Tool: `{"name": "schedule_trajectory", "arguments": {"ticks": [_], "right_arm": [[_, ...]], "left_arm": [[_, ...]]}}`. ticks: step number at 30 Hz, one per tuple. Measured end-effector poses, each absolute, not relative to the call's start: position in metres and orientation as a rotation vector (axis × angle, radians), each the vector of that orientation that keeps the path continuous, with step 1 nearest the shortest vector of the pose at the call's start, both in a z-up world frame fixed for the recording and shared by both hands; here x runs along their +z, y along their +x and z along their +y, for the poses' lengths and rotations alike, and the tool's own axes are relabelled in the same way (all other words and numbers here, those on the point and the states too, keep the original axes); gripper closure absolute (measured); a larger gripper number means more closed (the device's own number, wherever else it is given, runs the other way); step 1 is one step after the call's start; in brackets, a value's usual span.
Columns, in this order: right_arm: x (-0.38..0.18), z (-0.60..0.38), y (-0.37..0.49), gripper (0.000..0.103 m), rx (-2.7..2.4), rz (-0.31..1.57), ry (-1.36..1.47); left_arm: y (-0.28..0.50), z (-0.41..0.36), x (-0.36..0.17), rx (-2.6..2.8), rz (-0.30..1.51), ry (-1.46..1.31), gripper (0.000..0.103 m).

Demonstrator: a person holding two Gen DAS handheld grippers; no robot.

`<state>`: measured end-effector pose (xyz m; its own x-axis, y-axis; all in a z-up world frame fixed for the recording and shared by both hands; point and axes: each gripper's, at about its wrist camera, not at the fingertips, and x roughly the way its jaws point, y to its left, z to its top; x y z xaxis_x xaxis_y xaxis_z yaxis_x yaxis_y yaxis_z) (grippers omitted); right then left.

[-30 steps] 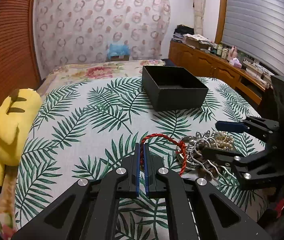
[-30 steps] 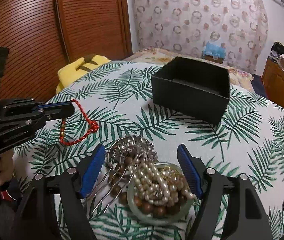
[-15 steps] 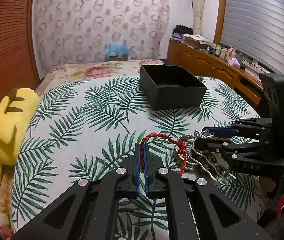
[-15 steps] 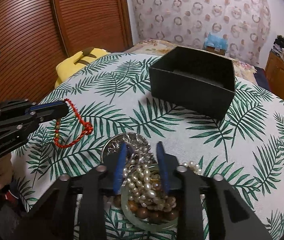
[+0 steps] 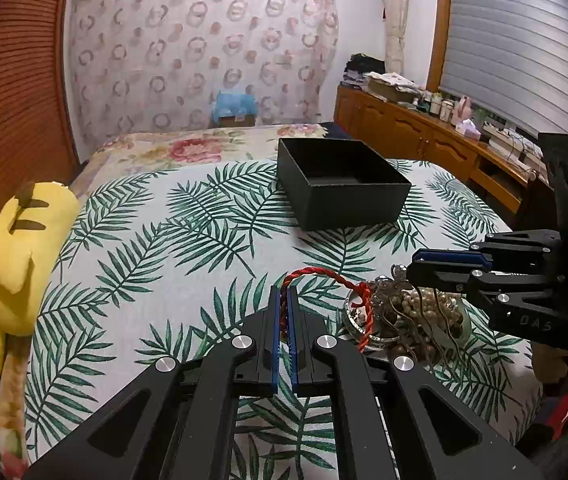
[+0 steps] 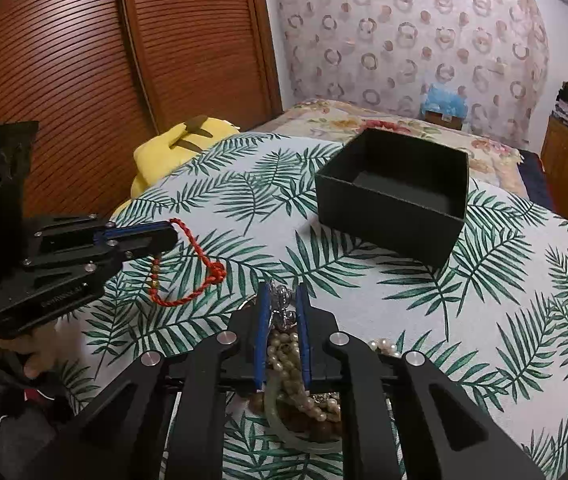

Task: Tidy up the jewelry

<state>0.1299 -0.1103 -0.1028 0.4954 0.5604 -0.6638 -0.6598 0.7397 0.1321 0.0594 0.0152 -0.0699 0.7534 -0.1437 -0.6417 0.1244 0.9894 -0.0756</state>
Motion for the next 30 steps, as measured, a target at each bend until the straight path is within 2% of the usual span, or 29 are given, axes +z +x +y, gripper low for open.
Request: {"name": "schedule_trajectory", "arguments": {"ticks": [7,16,30], "right_arm": [[-0.094,-0.109,0.126,0.093,0.782,0.728,-0.13],[-0.071,-0.118,0.132,0.093,0.764,0.672,-0.138],[-0.037,-0.132,0.202,0.093,0.711,0.587,-0.153]], "left_arm": [[0.06,0.016,-0.065,-0.147,0.688,-0.027,0.101],[0.064,0.014,-0.054,-0.15,0.662,-0.022,0.101],[0.113,0.0,-0.039,-0.191,0.634,0.027,0.1]]}}
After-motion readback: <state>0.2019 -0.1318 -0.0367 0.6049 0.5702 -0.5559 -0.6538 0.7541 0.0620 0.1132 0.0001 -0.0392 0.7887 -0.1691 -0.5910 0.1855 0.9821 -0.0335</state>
